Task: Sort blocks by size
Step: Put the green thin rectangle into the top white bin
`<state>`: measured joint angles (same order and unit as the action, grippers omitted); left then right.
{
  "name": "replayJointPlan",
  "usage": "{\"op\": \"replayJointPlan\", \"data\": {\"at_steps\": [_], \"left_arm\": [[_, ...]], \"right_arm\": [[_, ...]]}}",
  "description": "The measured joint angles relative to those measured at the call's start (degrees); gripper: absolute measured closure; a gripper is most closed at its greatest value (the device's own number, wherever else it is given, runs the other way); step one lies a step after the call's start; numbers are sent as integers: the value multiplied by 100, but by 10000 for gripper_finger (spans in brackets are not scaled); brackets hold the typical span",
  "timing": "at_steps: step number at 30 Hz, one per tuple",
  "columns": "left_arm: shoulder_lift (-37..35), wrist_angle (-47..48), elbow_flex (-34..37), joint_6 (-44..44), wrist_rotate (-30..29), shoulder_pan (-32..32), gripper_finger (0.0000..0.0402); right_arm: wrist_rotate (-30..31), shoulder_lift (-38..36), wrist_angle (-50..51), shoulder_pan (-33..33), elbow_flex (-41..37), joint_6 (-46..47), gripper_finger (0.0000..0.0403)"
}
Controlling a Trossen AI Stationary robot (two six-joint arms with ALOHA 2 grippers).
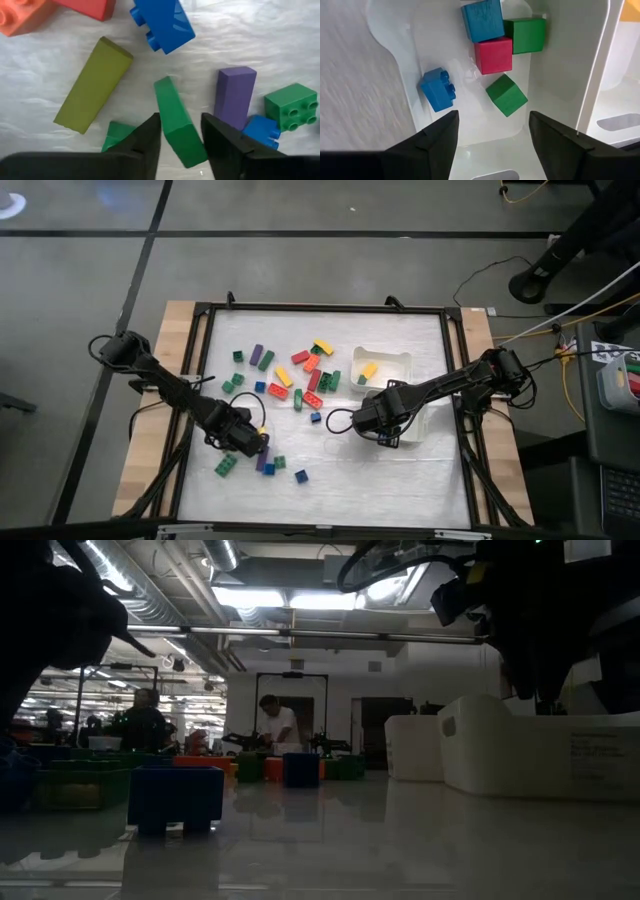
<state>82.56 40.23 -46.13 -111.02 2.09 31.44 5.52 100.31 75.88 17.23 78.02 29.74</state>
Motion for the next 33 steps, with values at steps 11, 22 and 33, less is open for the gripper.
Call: {"op": "replayJointPlan", "data": {"at_steps": [11,22,33], "left_arm": [[-19,-312,2,528,-34,-88,363],[-520,-2272,0,2625,-539,-1046,363],[506,-5905,-6,6907,-1193,-2820,360]], "right_arm": [[2,0,24,-2,0,-52,162],[2,0,94,-2,0,-321,162],[-11,-2,418,0,0,-312,162]]}}
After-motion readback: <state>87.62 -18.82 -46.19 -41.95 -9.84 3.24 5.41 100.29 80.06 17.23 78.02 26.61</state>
